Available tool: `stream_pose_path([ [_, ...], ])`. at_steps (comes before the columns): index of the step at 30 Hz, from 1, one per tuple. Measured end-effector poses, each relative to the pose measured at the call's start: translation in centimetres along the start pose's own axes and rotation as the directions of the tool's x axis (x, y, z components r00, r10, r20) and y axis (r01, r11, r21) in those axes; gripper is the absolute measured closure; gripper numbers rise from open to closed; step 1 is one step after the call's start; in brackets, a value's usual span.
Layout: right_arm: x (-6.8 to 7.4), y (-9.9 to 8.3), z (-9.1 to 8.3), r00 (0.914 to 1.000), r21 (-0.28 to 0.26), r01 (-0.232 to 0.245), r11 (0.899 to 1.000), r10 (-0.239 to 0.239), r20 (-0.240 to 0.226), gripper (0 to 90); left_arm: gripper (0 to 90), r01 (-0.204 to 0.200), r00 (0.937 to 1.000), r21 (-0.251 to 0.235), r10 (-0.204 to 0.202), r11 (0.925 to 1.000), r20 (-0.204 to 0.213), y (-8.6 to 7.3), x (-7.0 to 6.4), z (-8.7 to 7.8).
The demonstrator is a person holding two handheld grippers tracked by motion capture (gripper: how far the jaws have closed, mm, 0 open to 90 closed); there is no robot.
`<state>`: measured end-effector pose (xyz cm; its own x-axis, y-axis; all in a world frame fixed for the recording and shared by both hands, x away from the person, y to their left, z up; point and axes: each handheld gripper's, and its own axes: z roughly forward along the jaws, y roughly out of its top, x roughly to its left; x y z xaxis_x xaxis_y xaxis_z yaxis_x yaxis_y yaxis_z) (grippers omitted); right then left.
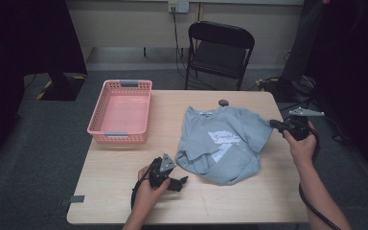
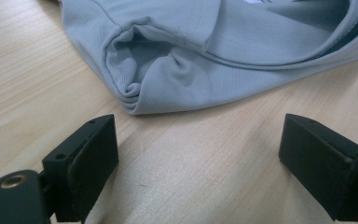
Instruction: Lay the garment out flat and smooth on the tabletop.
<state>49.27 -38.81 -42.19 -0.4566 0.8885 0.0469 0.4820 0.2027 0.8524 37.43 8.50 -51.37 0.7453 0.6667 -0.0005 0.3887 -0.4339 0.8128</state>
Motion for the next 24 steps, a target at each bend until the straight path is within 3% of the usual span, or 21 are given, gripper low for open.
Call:
stream_pose_path([
  [13, -1.9, -1.2, -1.5, 0.9982, -0.017, -0.043, 0.999, 0.043, 0.042, 86.5, 11.2, 0.0, 1.0, 0.0, 0.0, 1.0, 0.0, 0.0, 0.0, 0.0],
  [14, -2.1, -1.2, -1.6, 0.9969, -0.025, -0.058, 0.998, 0.059, 0.053, 79.5, 11.2, 0.0, 1.0, 0.0, 0.0, 1.0, 0.0, 0.0, 0.0, 0.0],
  [15, -2.1, -1.2, -1.6, 0.9969, -0.025, -0.058, 0.998, 0.059, 0.053, 79.5, 11.2, 0.001, 1.0, 0.0, -0.001, 1.0, 0.001, 0.0, 0.0, 0.0],
  [18, -2.2, -1.3, -1.7, 0.9945, -0.04, -0.074, 0.996, 0.077, 0.072, 67.6, 11.2, 0.001, 1.0, 0.0, -0.001, 1.0, 0.0, 0.0, 0.0, 0.0],
  [20, -2.0, -1.4, -1.8, 0.9926, -0.046, -0.088, 0.995, 0.092, 0.079, 55.4, 11.2, 0.001, 1.0, 0.0, -0.001, 1.0, 0.001, 0.0, 0.0, 0.0],
  [24, -1.5, -1.7, -2.0, 0.9907, -0.047, -0.122, 0.991, 0.125, 0.055, 35.0, 10.7, -0.001, 1.0, 0.001, 0.001, 1.0, 0.003, 0.0, 0.0, 0.0],
])
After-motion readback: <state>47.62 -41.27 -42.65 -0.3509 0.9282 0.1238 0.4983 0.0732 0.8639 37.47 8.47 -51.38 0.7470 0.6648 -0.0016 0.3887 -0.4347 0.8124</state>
